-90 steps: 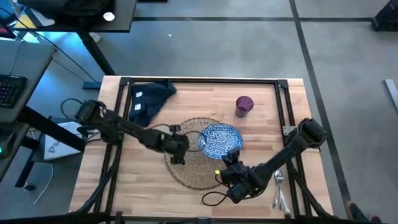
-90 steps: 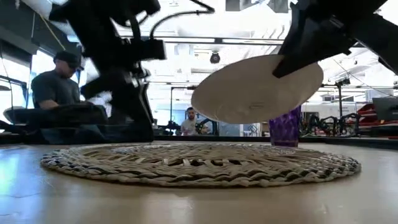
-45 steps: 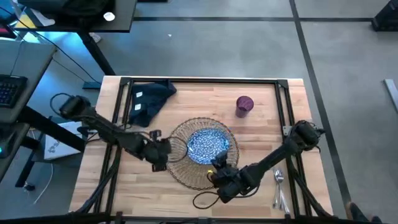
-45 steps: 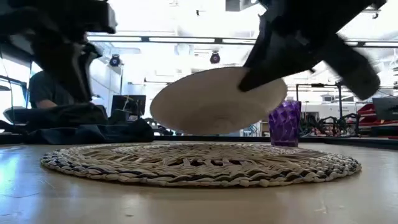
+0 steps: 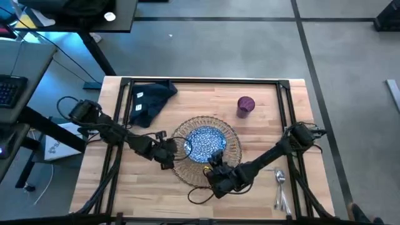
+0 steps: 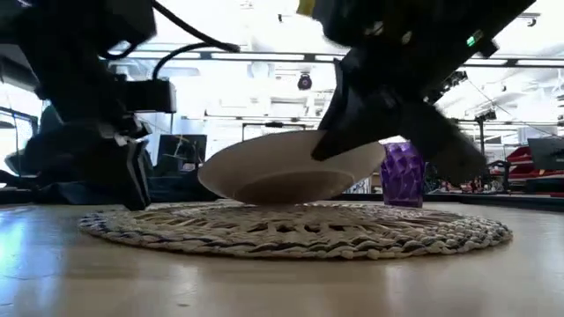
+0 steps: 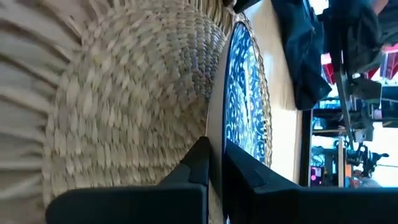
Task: Set table place
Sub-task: Put the blue plate on the center of the table mat
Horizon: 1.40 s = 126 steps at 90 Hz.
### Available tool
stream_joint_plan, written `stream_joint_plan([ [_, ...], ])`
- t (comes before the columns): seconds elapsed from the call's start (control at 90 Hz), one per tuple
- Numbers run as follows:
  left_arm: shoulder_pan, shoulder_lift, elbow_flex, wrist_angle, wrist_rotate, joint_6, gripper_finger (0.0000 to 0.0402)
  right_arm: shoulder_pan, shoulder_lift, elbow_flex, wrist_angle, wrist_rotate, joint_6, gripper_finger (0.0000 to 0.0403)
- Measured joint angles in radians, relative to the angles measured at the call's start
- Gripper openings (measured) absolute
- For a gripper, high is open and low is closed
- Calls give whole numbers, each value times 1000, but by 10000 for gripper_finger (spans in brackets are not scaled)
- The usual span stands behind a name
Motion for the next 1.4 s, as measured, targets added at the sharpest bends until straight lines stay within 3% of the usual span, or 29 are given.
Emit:
stream_joint_plan([
  [0.167,51,2,-1,42,14,44,69,-20,0,0,-19,-104,1,0],
  [0.544,68,3,-3,65,-1,52,69,-33,0,0,2,-229,101,6],
  [1.0,98,3,-3,68,-6,84,69,-6,-18,56,-26,-245,212,165],
  [1.167,156,-5,-1,66,-5,149,69,28,-62,146,-199,-242,269,188],
  [1.4,242,-5,-1,159,3,275,69,49,-136,172,-514,-233,627,190],
])
